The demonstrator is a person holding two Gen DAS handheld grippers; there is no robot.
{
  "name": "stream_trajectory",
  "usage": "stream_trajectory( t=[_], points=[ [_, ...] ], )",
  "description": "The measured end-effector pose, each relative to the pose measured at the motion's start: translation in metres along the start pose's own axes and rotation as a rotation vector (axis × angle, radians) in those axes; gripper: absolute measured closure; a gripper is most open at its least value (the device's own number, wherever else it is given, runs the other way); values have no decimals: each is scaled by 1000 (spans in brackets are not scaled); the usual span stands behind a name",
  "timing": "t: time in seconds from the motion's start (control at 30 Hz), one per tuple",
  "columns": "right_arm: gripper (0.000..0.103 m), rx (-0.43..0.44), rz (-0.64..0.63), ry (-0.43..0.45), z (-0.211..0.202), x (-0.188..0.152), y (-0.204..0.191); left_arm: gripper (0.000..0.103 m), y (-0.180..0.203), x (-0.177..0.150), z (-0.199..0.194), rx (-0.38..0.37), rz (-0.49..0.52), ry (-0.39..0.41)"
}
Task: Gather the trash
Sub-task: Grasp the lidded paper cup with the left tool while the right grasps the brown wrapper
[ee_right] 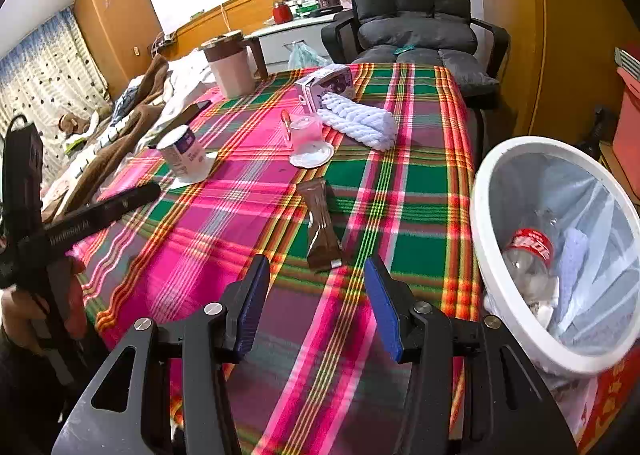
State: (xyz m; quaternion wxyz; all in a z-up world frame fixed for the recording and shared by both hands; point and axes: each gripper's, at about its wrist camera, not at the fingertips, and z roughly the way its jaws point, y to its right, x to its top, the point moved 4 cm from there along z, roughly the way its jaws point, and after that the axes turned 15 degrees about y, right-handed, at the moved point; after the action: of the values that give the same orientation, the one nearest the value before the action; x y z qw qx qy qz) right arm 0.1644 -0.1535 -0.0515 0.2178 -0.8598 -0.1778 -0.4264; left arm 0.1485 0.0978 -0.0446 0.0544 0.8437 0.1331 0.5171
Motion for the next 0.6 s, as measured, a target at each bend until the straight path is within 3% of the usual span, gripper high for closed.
stream_trajectory(
  t=[0.43, 0.57, 0.6],
  points=[
    [52, -31, -34, -58, 32, -1, 9, 43, -24, 22, 62, 103, -8, -26],
    [62, -45, -66, -55, 34, 0, 8, 43, -28, 23, 74, 120, -18, -26],
    [69, -48, -66, -54, 34, 1, 8, 44, -29, 23, 75, 125, -17, -28]
  ],
)
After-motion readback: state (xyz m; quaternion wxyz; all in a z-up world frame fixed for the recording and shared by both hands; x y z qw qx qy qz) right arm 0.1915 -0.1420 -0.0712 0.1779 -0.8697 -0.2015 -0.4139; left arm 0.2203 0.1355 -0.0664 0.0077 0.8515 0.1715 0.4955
